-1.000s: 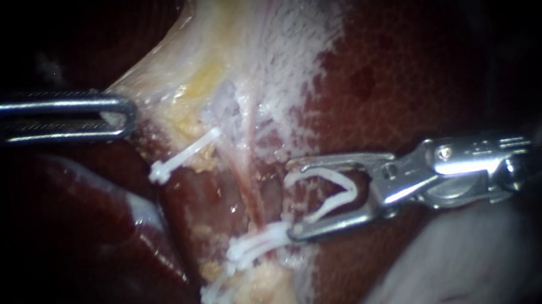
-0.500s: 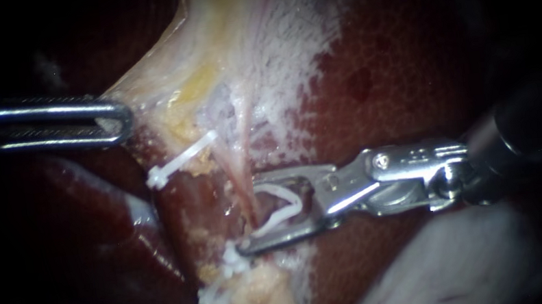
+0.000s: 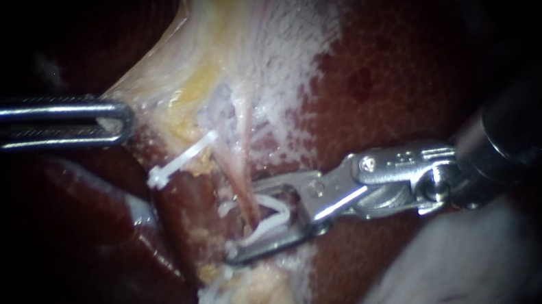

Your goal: Clipping third clip right tube

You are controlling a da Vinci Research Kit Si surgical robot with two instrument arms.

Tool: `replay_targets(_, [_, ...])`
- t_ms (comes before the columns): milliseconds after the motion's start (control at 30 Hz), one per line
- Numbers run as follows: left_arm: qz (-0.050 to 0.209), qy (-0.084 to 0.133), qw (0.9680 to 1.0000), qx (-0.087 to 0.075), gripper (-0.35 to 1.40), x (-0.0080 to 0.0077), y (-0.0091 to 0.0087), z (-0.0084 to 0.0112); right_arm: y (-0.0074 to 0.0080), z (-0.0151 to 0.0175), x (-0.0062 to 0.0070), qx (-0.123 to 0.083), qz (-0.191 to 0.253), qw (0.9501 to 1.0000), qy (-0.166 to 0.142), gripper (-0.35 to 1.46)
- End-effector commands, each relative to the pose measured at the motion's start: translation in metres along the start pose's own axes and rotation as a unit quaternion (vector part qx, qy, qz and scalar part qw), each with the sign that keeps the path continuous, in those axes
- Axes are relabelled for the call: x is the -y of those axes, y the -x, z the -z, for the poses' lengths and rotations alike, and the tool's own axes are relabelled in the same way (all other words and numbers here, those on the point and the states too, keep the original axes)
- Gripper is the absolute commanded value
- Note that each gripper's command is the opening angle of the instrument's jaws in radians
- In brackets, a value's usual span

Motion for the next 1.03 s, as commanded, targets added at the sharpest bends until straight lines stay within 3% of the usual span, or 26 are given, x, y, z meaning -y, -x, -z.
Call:
replay_targets(33, [0.000, 0.000, 1.0000, 0.000, -0.35, 0.0000, -0.0001, 0.0000, 0.0000, 0.0001, 0.0000, 0.000, -0.003, 1.0000, 0.000, 0.33])
replay_targets(200, [0.000, 0.000, 1.0000, 0.000, -0.35, -0.0001, -0.0001, -0.0001, 0.0004, 0.0008, 0.0001, -0.001, -0.044, 0.9990, 0.005, -0.12])
replay_targets(367, [0.000, 0.000, 1.0000, 0.000, -0.35, -0.0001, -0.0001, -0.0001, 0.0006, 0.0012, 0.0001, -0.003, -0.050, 0.9987, 0.013, -0.33])
replay_targets(1033, [0.000, -0.001, 1.0000, 0.000, -0.35, -0.0005, -0.0002, -0.0002, 0.0008, 0.0013, 0.0002, -0.003, -0.055, 0.9984, 0.013, -0.34])
